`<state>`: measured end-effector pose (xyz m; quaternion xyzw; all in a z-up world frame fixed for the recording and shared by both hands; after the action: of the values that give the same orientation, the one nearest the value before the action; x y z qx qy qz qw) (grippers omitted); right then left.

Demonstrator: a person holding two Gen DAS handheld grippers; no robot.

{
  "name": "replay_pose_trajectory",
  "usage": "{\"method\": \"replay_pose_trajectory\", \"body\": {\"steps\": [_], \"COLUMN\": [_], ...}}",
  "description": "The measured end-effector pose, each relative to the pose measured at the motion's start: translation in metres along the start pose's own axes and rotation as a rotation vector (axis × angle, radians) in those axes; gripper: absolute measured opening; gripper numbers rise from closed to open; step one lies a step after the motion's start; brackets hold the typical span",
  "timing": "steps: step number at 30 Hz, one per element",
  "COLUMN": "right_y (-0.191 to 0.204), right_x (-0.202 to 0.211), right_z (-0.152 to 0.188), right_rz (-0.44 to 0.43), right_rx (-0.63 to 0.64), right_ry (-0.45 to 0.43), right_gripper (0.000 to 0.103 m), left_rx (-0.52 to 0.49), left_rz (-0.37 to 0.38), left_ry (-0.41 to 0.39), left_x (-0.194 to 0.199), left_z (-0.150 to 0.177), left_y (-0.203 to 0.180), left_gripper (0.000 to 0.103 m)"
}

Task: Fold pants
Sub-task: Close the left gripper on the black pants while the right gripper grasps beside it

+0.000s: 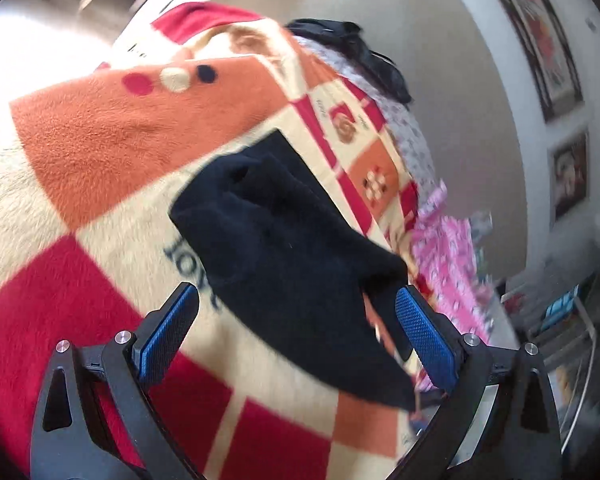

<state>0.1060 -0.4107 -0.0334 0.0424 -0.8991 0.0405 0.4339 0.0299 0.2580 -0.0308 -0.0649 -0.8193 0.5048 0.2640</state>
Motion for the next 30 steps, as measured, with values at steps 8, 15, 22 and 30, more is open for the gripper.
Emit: {"method": "replay_pose_trajectory", "body": {"steps": [8,15,22,30], "right_y": [0.005,0.0,-0.044,-0.049], "right_x": [-0.004,0.0,0.012,-0.01], "right_z": [-0.001,-0.004,-0.003,-0.012], "right_rz": [0.031,-0.035,-0.522,-0.614], "right_rx": [0.031,0.04,-0.53,-0.766], "right_ry": [0.036,0.07,0.072,0.161], "right_gripper": [0.103,0.103,0.093,0.088], "left_rx": [0.041,-0.111,-0.111,-0.195], "left_rz": [-0.088,-0.167,-0.271,-0.308], "left_ry": [0.022,0.002,-0.033,-0.058], "left_x": [-0.03,-0.043,-0.042,-0.04], "left_z": [-0.024,-0.013,-0.013,-0.008], "left_y": [-0.001,-0.005,0.009,-0.003], "left_gripper": [0.099,0.094,0.038,0.012]}}
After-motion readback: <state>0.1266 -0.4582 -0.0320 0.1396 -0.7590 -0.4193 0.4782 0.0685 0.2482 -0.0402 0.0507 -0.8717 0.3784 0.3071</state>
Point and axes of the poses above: each gripper's, at about its wrist camera, not at the fingertips, and x roughly against the way its jaws point, y to its left, z to its underside, the point moved 2 cm from there along -x, roughly the way its jaws point, and after that the axes turned 4 degrees about z, right-handed, at the moved point
